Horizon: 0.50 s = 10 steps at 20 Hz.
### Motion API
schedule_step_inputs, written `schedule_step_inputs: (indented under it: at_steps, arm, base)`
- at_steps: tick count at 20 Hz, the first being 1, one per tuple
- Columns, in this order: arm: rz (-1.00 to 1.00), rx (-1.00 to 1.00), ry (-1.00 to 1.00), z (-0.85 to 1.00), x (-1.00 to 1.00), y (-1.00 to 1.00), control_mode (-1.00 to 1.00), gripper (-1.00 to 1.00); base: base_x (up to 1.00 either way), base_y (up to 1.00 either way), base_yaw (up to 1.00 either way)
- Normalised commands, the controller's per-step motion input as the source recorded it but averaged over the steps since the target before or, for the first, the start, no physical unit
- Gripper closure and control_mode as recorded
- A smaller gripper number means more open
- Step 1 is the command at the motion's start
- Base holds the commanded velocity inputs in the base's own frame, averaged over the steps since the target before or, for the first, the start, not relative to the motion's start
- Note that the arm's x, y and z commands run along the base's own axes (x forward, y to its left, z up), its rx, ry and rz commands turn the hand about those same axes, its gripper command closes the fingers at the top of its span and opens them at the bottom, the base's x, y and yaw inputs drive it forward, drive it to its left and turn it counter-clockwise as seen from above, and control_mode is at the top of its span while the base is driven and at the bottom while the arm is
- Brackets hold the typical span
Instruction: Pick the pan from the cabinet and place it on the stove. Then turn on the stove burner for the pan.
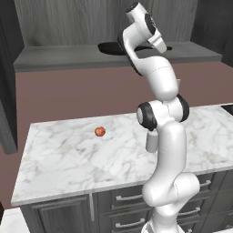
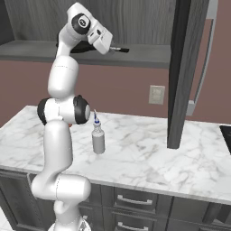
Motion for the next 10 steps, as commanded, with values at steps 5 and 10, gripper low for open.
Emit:
schedule_step_inputs:
  at_steps: [5,10]
  arm:
    - [0.10,0.04,-0.07,-0.14,0.02,0.03,-1.00,-1.00]
    - [0.08,0.03,-0.06,-0.13,0.08,0.07,-1.00,-1.00]
  base:
    - [0.00,0.00,0.00]
    - [0.00,0.00,0.00]
